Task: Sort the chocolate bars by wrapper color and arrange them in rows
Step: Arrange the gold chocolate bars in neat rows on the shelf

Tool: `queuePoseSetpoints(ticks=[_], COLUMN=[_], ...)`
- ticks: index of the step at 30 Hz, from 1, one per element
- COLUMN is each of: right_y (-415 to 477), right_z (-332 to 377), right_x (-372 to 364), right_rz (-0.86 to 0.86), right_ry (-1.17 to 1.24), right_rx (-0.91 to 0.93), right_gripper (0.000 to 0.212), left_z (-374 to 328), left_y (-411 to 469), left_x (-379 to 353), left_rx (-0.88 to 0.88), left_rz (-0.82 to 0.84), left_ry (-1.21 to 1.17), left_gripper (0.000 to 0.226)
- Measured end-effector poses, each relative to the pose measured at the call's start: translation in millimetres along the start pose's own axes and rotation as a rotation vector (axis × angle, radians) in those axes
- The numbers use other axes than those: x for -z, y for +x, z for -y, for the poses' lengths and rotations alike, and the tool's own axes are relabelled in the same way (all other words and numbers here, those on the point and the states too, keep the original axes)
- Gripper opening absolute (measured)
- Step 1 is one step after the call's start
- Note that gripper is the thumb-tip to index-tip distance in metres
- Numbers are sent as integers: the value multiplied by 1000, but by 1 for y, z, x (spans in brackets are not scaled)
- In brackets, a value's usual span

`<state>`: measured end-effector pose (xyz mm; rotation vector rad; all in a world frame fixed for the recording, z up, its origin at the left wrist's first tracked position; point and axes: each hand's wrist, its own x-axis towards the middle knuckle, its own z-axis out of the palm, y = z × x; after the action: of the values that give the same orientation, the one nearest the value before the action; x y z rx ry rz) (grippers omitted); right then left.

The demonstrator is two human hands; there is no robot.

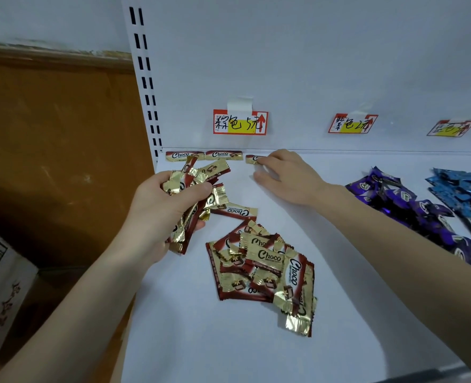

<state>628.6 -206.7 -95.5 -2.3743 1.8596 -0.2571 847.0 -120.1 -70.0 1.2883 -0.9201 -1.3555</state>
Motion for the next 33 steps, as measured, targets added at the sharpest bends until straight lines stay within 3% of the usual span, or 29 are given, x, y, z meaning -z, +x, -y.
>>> queuePoseSetpoints(ticks=[28, 33], right_y=[6, -6], right_z=[4, 21], right_x=[-3, 14], right_rz=[-14, -115], right_ry=[-16, 221], right_rx=[4, 32], right_gripper=[48, 46], left_z=[2, 2], left_y=[2, 1], left_x=[1, 2], left_rx=[14, 27], left_rz=[10, -2], left_ry=[-16, -36], left_gripper=[17, 17])
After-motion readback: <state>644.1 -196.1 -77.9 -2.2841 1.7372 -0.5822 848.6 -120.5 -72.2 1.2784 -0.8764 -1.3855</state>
